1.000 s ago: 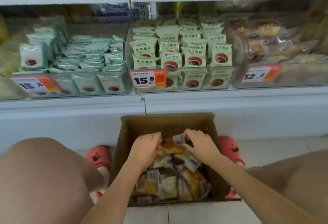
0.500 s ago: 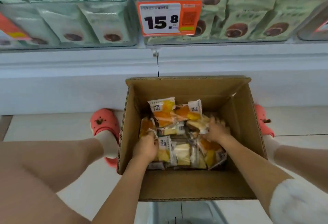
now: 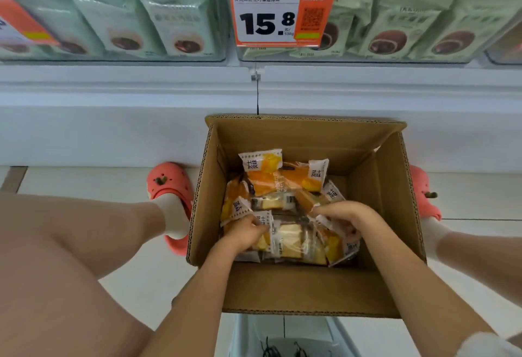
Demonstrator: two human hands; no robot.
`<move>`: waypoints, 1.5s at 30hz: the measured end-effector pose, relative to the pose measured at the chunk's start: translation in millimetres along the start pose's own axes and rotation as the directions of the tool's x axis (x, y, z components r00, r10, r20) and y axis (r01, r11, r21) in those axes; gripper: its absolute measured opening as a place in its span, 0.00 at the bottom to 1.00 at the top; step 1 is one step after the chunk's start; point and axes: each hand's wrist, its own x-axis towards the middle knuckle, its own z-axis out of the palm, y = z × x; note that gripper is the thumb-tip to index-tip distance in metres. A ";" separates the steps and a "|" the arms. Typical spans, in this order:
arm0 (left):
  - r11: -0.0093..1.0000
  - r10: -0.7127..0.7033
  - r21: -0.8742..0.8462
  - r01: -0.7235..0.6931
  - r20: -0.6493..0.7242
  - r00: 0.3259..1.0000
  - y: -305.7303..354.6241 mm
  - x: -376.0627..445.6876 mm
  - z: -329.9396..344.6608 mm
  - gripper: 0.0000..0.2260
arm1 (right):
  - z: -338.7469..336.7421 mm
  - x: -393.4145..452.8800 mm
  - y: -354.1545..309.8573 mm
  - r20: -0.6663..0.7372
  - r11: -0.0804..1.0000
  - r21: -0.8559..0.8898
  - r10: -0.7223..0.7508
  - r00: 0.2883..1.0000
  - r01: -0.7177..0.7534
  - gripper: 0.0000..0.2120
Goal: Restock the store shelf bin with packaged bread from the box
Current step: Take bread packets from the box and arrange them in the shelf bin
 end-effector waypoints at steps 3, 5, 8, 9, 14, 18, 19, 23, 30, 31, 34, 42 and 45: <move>0.852 -0.108 -0.484 0.199 0.209 0.972 5.9 -10.7 1.8 0.28 | 0.3 -30.6 15.7 0.349 0.952 0.304 -0.140 0.927 0.029 0.33; 0.678 0.002 -0.701 0.222 0.303 0.953 13.0 -15.3 3.8 0.31 | 7.6 -43.7 28.3 0.457 0.870 0.493 -0.275 0.846 0.017 0.30; 0.473 0.192 -0.873 0.121 0.236 0.953 27.5 -25.4 4.7 0.28 | 21.8 -62.9 32.6 0.467 0.782 0.620 -0.438 0.768 0.069 0.28; 0.418 0.204 -0.903 0.099 0.200 0.958 30.9 -28.8 3.6 0.29 | 25.9 -68.8 31.5 0.438 0.771 0.629 -0.459 0.773 0.100 0.26; 0.318 0.171 -0.948 0.004 0.061 0.983 30.1 -43.2 -3.5 0.25 | 40.5 -86.0 31.1 0.308 0.756 0.621 -0.480 0.821 0.209 0.27; 0.398 0.198 -0.916 -0.054 0.028 0.980 26.5 -53.2 -6.0 0.28 | 49.2 -94.0 27.3 0.126 0.779 0.504 -0.494 0.860 0.373 0.20; 0.447 0.211 -0.892 -0.067 0.032 0.977 25.9 -54.2 -5.3 0.31 | 51.2 -93.7 26.5 0.065 0.770 0.481 -0.509 0.859 0.419 0.20; 0.596 0.231 -0.800 -0.069 0.088 0.969 29.1 -59.5 0.4 0.31 | 58.1 -89.9 26.1 -0.089 0.733 0.440 -0.540 0.837 0.519 0.14; 0.717 0.213 -0.697 0.009 0.232 0.949 22.7 -63.3 3.8 0.33 | 59.0 -75.4 25.1 -0.203 0.679 0.470 -0.539 0.817 0.565 0.13; 0.723 0.209 -0.690 0.015 0.239 0.948 22.8 -64.0 4.6 0.31 | 57.4 -71.4 24.8 -0.229 0.688 0.465 -0.515 0.826 0.557 0.15; 0.755 0.212 -0.655 0.019 0.270 0.939 26.3 -67.0 4.2 0.27 | 52.6 -62.6 22.4 -0.262 0.653 0.584 -0.411 0.873 0.482 0.22; 0.842 0.196 -0.535 -0.066 0.190 0.962 21.2 -62.7 10.7 0.34 | 54.1 -59.8 12.7 -0.367 0.564 0.653 -0.349 0.862 0.506 0.11; 0.887 0.205 -0.443 -0.131 0.124 0.971 19.7 -60.5 10.9 0.36 | 56.1 -59.4 10.4 -0.394 0.529 0.668 -0.344 0.852 0.523 0.09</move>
